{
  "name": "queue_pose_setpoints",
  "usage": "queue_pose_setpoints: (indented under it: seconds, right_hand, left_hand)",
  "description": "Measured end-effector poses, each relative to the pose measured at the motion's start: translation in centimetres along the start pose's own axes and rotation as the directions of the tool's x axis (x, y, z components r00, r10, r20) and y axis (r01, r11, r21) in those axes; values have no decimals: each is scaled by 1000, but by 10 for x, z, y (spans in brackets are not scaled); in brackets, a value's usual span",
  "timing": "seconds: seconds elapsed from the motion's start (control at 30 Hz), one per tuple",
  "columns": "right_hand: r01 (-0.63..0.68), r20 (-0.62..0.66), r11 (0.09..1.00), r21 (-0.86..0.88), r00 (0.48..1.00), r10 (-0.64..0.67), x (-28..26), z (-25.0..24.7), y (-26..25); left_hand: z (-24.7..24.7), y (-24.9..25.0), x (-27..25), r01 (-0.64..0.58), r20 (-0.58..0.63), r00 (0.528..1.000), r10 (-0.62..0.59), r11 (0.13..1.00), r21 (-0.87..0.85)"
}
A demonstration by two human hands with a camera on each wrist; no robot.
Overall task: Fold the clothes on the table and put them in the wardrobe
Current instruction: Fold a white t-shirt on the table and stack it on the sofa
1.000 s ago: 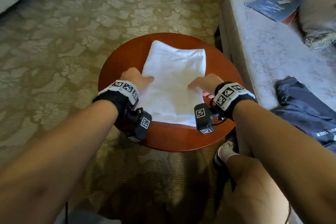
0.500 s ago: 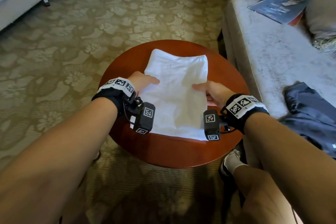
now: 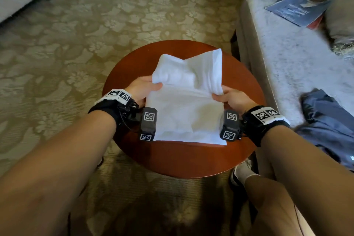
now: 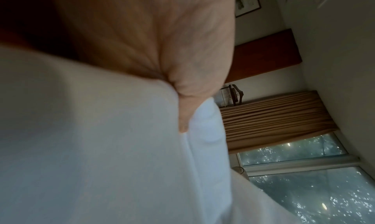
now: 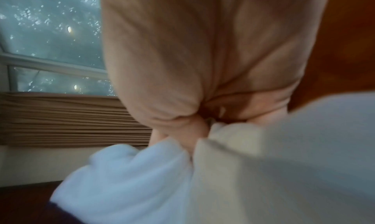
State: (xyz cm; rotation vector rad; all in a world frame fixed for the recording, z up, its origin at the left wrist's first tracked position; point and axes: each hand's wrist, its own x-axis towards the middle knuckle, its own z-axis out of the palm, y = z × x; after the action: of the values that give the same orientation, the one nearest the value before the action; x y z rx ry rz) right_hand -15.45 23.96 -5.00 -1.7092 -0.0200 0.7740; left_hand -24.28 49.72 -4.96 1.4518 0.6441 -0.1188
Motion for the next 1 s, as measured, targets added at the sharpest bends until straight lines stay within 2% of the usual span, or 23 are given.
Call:
queue_pose_setpoints:
  seconds: [0.13,0.23,0.37,0.47,0.53,0.6,0.67,0.73,0.87,1.0]
  right_hand:
    - [9,-104,992,-127,994,-23,-6,-2,0]
    - [11,-116,985,-172,993,-31,-6,-1,1]
    - [-10,-143,1000,-27,990,6,-2,0,3]
    - [-9,-90,999,37,996,12,-1,-6,5]
    - [-4,-125,998,62,992,12,0,-10,6]
    - [19,-243,999,43,970,-8,-2,-12,5]
    - [-33,-333,999,-34,943,20,-6,-11,2]
    - [-115,-329,992,-57,940,91,-10,-11,2]
    - [-170,-331,967,-187,938,101,-21,-10,3]
    - [-151,-289,985,-86,950,121,-29,-5,1]
  left_hand:
    - [-2,-1,-4,-40,34,999,40,999,-8]
    - [-6,1,-6,-75,48,997,68,982,172]
    - [-7,2,-3,-137,124,987,102,937,322]
    - [-12,7,-4,-164,114,984,137,946,281]
    - [-17,12,-7,-169,78,985,154,955,244]
    - [-21,12,-7,-120,4,992,123,965,232]
    - [-21,10,-11,-7,-22,1000,11,982,191]
    - [-18,8,-15,85,-41,996,-78,976,201]
    - [-11,5,-22,100,-148,987,-58,950,295]
    - [-5,4,-28,81,-92,994,-55,949,303]
